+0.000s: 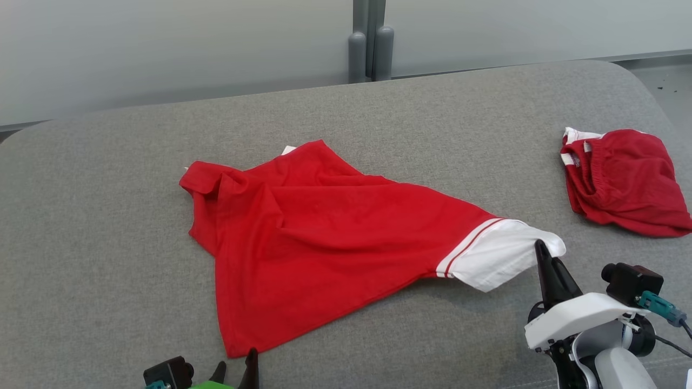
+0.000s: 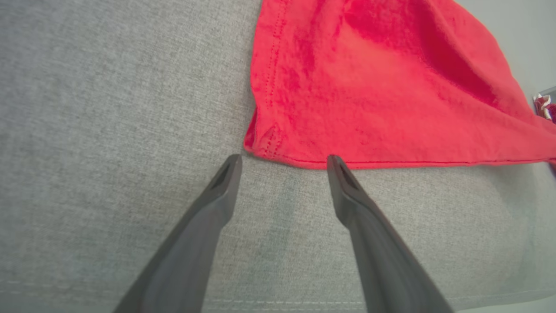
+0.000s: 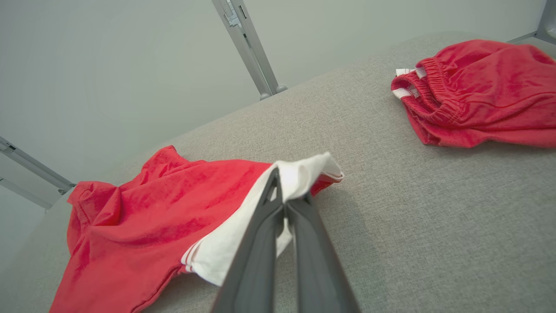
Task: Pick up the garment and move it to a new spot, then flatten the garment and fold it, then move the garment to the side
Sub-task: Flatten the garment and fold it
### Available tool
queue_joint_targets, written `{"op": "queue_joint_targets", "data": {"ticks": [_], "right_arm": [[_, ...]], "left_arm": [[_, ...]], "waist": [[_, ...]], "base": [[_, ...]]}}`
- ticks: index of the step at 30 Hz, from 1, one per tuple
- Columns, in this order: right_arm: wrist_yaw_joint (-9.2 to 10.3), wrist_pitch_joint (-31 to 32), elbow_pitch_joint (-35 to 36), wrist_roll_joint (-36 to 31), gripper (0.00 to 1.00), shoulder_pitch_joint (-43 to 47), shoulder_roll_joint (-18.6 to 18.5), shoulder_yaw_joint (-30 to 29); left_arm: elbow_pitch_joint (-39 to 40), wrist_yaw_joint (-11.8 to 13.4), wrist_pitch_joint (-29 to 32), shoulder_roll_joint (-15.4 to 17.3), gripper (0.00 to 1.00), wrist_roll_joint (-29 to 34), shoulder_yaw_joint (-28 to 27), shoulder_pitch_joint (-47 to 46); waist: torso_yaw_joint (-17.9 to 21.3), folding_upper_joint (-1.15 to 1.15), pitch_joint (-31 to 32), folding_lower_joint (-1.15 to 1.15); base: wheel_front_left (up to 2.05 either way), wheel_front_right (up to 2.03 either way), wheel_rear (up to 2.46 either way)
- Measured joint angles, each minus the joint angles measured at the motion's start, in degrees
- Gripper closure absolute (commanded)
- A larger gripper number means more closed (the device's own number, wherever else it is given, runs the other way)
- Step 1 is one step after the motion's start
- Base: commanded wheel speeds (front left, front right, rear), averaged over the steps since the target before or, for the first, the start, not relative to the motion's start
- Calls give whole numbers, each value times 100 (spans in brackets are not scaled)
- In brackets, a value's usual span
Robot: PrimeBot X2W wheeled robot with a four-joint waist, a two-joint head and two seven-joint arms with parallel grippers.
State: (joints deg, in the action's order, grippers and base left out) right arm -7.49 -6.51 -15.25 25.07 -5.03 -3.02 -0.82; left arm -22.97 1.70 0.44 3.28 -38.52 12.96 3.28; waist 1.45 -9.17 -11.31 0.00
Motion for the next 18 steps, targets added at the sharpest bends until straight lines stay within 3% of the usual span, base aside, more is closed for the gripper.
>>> {"op": "queue_joint_targets", "data": {"ticks": [14,15,16,18], "right_arm": [[0,42,89,-16,100,-27,13,34],[0,46,91,-16,100,-28,14,35],[0,47,92,-16,100,-29,14,37],[1,49,98,-18,100,-32,14,38]], "left_arm": [[-1259,-149,-311,-34,0,-511,51,-770],[-1322,-170,-314,-34,12,-526,76,-816],[-1402,-177,-333,-34,37,-535,110,-868],[-1507,-225,-356,-33,71,-576,178,-946]], "waist": [[126,0,-115,0],[129,0,-119,0],[132,0,-122,0],[136,0,-131,0]], "base": [[0,0,0],[0,0,0],[0,0,0],[0,0,0]]}}
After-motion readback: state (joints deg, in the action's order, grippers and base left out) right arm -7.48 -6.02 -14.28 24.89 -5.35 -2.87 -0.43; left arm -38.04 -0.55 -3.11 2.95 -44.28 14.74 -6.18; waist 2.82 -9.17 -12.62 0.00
